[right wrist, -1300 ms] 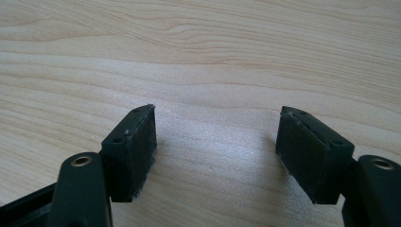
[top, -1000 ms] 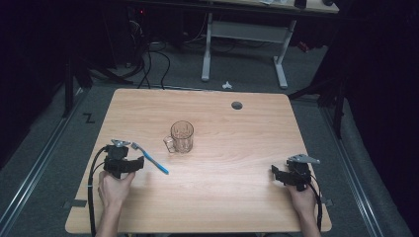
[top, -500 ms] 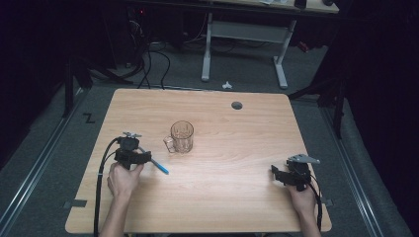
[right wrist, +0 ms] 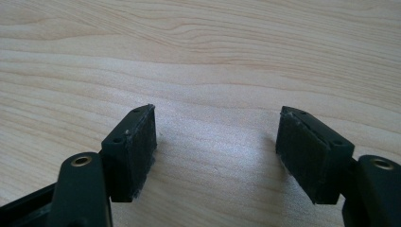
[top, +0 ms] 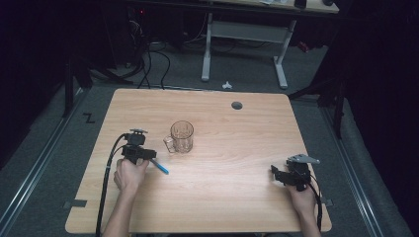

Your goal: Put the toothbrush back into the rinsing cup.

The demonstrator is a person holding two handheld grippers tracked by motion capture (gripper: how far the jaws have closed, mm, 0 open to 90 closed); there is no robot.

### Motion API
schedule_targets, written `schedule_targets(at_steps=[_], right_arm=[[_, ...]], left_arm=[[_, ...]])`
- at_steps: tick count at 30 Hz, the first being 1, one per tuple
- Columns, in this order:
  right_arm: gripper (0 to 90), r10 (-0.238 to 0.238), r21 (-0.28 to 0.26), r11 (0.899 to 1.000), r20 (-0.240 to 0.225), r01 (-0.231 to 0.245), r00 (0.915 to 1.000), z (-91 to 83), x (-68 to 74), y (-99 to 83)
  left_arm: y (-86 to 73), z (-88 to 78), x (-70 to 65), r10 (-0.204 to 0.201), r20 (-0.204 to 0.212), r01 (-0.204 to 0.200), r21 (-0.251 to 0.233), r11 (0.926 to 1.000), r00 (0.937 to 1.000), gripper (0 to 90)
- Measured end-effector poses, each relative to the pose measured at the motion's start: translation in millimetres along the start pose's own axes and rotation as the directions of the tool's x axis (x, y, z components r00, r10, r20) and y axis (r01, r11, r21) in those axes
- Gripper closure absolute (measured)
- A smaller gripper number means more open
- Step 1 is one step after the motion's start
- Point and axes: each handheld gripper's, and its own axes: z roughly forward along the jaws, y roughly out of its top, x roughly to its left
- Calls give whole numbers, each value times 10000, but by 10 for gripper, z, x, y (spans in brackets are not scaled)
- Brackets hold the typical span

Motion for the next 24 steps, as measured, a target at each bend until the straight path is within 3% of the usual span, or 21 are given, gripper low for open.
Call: schedule_targets(at_steps=[8,24], right_arm=[[300,-11,-4,10000,-10,11,10000,0,2,0],[300,-6,-8,10000,-19,6,10000,0,4,0]], left_arm=[[6,76,-10,-75,-121,78,256,9996,9999,391],[16,91,40,-118,-101,123,490,9987,9999,569]])
